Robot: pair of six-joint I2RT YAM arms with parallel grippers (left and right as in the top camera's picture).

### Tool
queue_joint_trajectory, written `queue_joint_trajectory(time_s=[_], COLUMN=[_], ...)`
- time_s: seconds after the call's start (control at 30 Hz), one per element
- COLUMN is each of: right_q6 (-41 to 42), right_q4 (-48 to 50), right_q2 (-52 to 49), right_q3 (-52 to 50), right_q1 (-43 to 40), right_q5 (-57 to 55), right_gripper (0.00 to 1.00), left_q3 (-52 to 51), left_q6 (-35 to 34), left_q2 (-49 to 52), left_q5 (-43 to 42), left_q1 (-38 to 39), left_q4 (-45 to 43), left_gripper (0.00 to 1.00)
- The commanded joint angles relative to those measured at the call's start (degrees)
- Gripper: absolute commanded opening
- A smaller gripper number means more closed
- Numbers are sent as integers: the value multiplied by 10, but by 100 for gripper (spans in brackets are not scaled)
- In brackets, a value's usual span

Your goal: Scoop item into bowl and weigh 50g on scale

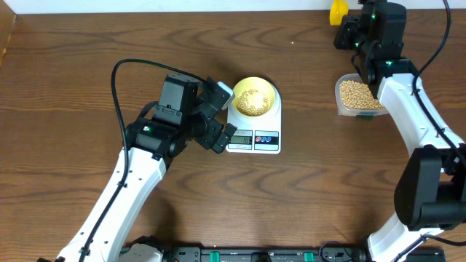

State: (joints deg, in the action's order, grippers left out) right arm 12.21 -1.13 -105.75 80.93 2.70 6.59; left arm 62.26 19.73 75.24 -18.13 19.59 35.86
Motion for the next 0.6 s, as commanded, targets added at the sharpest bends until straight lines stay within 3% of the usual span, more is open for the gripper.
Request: queue_joint_trajectory(time_s=[0.0,0.57], right_q6=[6,21], right_q4=[0,-31], right_q2=[-3,-3], right_q3=[-1,-1], right_q1=[-5,-3], right_q5=[-5,-2], right_gripper=[1,1], left_q3=[-2,-2], left_q6=[2,2], left_q2=[-4,-4], left_q5=[-7,-7], left_q1=[-2,-2], left_q4=[1,1], left_gripper=[99,99])
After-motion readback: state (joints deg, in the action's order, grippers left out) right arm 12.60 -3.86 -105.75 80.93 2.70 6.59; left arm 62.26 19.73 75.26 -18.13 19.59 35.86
